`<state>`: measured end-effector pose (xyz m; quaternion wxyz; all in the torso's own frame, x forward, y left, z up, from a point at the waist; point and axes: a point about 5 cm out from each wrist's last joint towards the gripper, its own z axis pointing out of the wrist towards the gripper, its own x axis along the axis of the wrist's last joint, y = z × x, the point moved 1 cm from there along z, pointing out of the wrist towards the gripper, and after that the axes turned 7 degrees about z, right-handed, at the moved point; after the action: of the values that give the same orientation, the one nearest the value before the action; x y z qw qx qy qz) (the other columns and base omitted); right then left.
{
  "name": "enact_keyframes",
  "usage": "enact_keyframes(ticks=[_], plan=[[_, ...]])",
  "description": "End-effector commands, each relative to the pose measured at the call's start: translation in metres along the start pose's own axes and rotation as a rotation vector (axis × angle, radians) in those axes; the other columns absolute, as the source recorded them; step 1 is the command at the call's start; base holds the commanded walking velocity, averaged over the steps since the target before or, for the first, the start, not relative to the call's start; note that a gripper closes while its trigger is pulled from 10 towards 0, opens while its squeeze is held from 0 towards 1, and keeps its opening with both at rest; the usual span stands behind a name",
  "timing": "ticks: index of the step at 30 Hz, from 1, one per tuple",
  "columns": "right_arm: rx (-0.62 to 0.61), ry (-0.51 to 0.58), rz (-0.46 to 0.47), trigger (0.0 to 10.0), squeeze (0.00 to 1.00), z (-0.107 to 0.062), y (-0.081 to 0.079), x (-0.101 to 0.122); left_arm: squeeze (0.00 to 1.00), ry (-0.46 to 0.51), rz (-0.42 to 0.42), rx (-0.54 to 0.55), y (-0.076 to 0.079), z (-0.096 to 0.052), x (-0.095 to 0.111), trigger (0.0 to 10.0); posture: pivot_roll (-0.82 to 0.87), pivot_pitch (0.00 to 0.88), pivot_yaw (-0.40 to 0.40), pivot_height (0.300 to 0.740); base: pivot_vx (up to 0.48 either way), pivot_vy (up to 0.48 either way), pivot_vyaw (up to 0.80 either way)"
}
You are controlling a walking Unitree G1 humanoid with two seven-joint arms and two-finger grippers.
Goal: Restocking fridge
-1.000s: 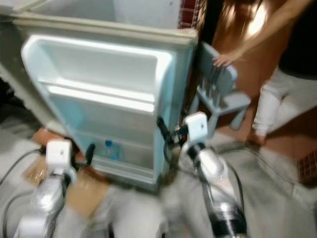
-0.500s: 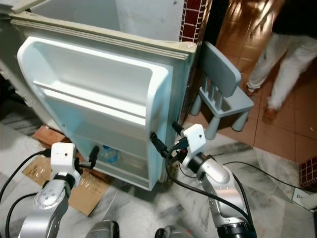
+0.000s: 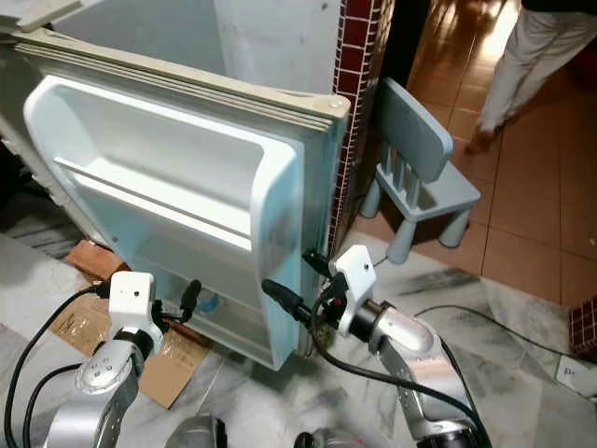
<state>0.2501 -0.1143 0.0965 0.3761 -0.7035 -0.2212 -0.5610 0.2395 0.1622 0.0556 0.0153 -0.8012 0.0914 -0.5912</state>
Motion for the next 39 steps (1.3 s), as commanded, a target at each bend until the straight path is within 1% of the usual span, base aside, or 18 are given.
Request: enact_keyframes(ticks=[1, 5, 10, 19, 22, 26, 35, 36, 37, 39], plan=[[0.084, -0.02, 0.008, 10.0, 0.0, 0.011, -0.015, -0.004, 0.0, -0.022, 0.009, -0.001, 0.001, -0.001, -0.004, 10.0, 0.08, 0.075, 0.028, 0.74, 0.0, 0.461, 0.0], [0.061, -0.023, -0.003, 10.0, 0.0, 0.01, -0.012, -0.006, 0.0, -0.024, 0.009, -0.002, 0.001, -0.001, -0.004, 10.0, 0.08, 0.076, 0.03, 0.74, 0.0, 0.461, 0.0], [-0.049, -0.018, -0.041, 10.0, 0.0, 0.011, 0.004, -0.007, 0.0, -0.024, 0.013, -0.005, 0.0, -0.001, -0.004, 10.0, 0.08, 0.076, 0.032, 0.74, 0.0, 0.469, 0.0], [-0.092, -0.018, -0.049, 10.0, 0.0, 0.012, 0.008, -0.01, 0.0, -0.022, 0.024, -0.006, 0.001, -0.001, -0.004, 10.0, 0.08, 0.072, 0.034, 0.74, 0.0, 0.469, 0.0], [-0.123, -0.011, -0.055, 10.0, 0.0, 0.014, 0.012, -0.011, 0.0, -0.001, 0.032, -0.005, 0.0, 0.0, -0.001, 10.0, 0.08, 0.073, 0.034, 0.74, 0.0, 0.0, 0.0], [-0.136, -0.006, -0.057, 10.0, 0.0, 0.016, 0.015, -0.01, 0.0, 0.002, 0.03, -0.004, 0.0, 0.0, 0.0, 10.0, 0.08, 0.073, 0.034, 0.74, 0.0, 0.0, 0.0], [-0.124, 0.001, -0.064, 10.0, 0.0, 0.024, 0.014, -0.009, 0.0, 0.015, 0.035, 0.004, -0.002, 0.002, 0.005, 10.0, 0.08, 0.086, 0.041, 0.74, 0.0, 0.0, 0.0], [-0.132, 0.012, -0.072, 10.0, 0.0, 0.029, 0.014, -0.005, 0.0, 0.017, 0.038, 0.006, -0.003, 0.003, 0.006, 10.0, 0.08, 0.092, 0.043, 0.74, 0.0, 0.0, 0.0], [-0.132, 0.012, -0.072, 10.0, 0.0, 0.029, 0.014, -0.005, 0.0, 0.017, 0.038, 0.006, -0.003, 0.003, 0.006, 10.0, 0.08, 0.092, 0.043, 0.74, 0.0, 0.0, 0.0], [-0.153, 0.056, -0.074, 10.0, 0.0, 0.04, 0.012, 0.005, 0.0, 0.021, 0.037, 0.01, -0.003, 0.004, 0.007, 10.0, 0.08, 0.096, 0.039, 0.74, 0.0, 0.0, 0.0]])
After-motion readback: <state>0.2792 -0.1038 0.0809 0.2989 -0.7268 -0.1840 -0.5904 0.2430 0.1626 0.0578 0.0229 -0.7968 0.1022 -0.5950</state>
